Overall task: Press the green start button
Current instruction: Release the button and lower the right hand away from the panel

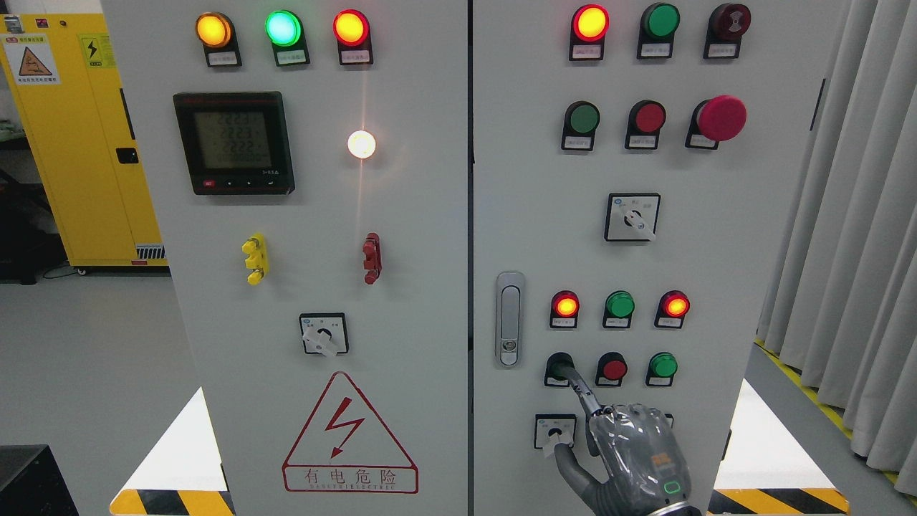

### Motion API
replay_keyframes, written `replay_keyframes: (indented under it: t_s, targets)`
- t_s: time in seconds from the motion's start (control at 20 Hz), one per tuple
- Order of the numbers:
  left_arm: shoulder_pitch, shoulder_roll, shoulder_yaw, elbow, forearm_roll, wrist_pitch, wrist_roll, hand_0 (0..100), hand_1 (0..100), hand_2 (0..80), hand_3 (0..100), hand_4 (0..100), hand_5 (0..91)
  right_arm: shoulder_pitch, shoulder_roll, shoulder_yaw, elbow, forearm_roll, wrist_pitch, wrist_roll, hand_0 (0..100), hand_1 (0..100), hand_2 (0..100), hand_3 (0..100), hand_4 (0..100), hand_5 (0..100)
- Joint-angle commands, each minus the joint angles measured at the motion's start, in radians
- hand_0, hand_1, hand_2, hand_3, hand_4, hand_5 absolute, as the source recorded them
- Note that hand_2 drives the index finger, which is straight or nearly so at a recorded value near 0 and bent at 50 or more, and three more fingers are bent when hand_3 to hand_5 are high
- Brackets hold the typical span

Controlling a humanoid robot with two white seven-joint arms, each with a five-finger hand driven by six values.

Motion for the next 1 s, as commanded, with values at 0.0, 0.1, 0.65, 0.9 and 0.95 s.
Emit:
replay_keyframes:
  t_s: [0.0, 0.1, 0.65, 0.9, 0.95]
  targets:
    - [0.0, 0.0, 0.0, 0.0, 0.0, -0.001, 0.0, 12, 56, 0.0, 0, 0, 0.0, 0.006, 0.034, 0.006, -0.002, -0.008, -0.001, -0.013, 51, 80, 0, 90, 98, 100]
    - [0.0, 0.0, 0.0, 0.0, 0.0, -0.001, 0.0, 12, 56, 0.0, 0, 0, 0.0, 0.014, 0.035, 0.006, -0.02, -0.014, -0.003, -0.015, 51, 80, 0, 90, 98, 100]
    - [0.0, 0.0, 0.0, 0.0, 0.0, -0.001, 0.0, 12, 56, 0.0, 0, 0, 0.0, 0.061, 0.037, 0.069, -0.134, -0.17, -0.03, -0.067, 48, 70, 4, 90, 97, 100]
    - [0.0, 0.0, 0.0, 0.0, 0.0, -0.001, 0.0, 12, 56, 0.0, 0, 0, 0.0, 0.104, 0.04, 0.084, -0.163, -0.536, -0.079, -0.075, 45, 67, 7, 84, 85, 83]
    - [0.0, 0.0, 0.0, 0.0, 0.0, -0.001, 0.0, 12, 56, 0.0, 0, 0, 0.0, 0.113, 0.038, 0.089, -0.163, -0.625, -0.089, -0.072, 42, 66, 7, 62, 64, 64]
